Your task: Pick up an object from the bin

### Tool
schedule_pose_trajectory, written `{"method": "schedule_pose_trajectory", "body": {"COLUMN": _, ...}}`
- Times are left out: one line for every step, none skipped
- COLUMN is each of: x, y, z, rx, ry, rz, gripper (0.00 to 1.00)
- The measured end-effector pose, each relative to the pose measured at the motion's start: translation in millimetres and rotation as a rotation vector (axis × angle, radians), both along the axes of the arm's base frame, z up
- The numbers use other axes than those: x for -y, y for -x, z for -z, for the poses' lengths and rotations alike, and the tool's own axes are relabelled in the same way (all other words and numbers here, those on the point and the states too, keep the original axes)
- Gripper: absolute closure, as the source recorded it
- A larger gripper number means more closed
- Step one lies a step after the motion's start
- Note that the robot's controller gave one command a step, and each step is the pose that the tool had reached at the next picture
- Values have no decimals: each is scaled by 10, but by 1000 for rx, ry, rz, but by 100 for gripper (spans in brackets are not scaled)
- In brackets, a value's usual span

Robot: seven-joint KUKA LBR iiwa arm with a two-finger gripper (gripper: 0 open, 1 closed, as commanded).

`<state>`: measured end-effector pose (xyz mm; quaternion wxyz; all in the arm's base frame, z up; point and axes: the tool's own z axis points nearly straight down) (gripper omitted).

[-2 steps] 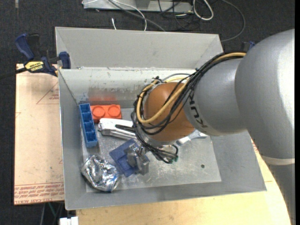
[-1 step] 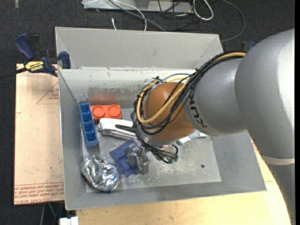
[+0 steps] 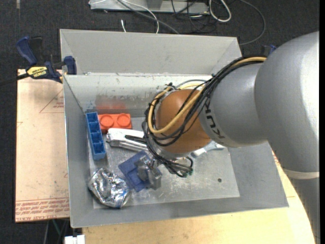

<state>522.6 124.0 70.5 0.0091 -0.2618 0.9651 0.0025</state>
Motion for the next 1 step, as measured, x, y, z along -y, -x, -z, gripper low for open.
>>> {"method": "schedule_pose_trajectory", "body": {"x": 0, "y": 0, "z": 0, "rx": 0, "ry": 0, "rz": 0, "gripper": 100}}
